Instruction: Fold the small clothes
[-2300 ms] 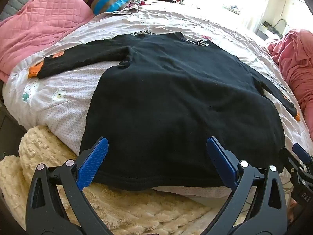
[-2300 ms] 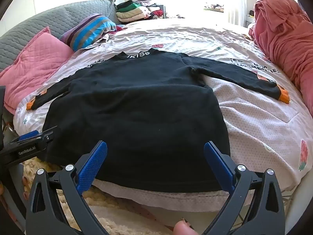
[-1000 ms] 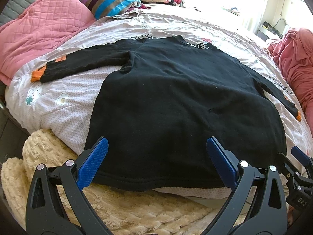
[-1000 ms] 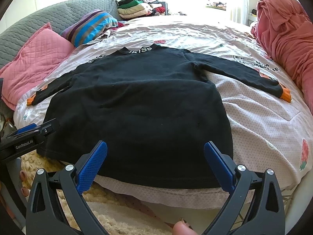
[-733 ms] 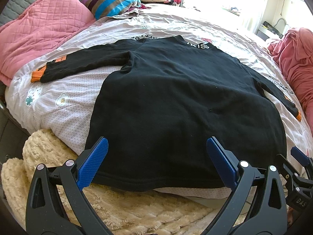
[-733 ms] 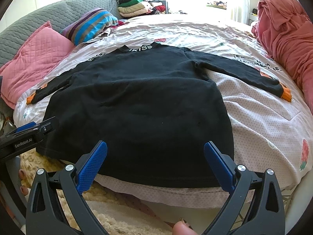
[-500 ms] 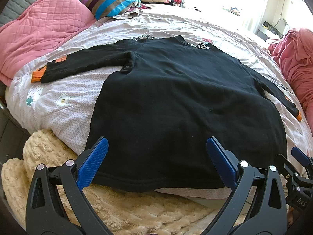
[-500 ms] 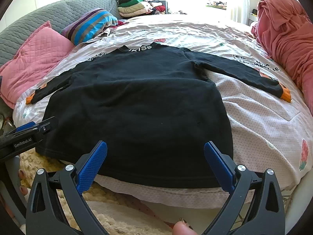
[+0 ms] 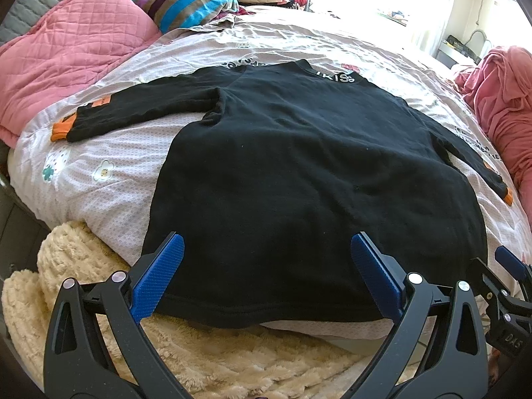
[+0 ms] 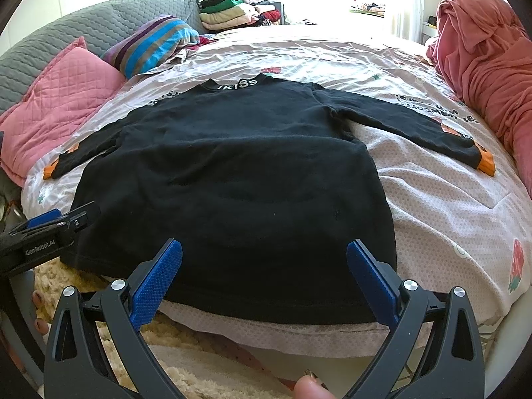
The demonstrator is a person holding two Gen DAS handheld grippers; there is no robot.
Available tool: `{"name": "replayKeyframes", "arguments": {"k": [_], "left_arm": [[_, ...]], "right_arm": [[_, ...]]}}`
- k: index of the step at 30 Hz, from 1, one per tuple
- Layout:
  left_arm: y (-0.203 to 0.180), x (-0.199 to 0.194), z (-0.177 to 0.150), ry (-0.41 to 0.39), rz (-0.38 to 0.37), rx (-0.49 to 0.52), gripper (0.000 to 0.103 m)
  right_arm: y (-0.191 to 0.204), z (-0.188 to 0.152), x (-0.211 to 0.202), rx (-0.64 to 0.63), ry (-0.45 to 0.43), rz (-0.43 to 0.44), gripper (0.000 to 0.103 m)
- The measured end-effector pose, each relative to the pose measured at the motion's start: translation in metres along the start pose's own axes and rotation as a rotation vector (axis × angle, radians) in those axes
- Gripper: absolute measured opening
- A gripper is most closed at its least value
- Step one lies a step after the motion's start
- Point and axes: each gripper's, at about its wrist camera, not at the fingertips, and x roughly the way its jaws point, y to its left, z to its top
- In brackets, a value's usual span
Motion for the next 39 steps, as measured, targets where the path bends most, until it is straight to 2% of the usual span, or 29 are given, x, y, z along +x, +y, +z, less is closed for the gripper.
{"name": "replayKeyframes", "arguments": {"k": [16, 28, 39], "left_arm": [[-0.001, 0.01, 0.037, -0.021, 0.032, -0.021, 0.094], [0.006, 0.035, 0.08, -0.018, 0.068, -0.03, 0.094], [-0.007, 0.062, 0.108, 0.001, 0.059, -0.007, 0.094]], "right_arm": [[0.002, 0.036, 0.019, -0.018, -0.022, -0.015, 0.099], [-0.005, 0.081, 0.043, 0.0, -0.046, -0.056, 0.099], [-0.008, 0.099, 0.063, 0.004, -0.045, -0.092, 0.099]]}}
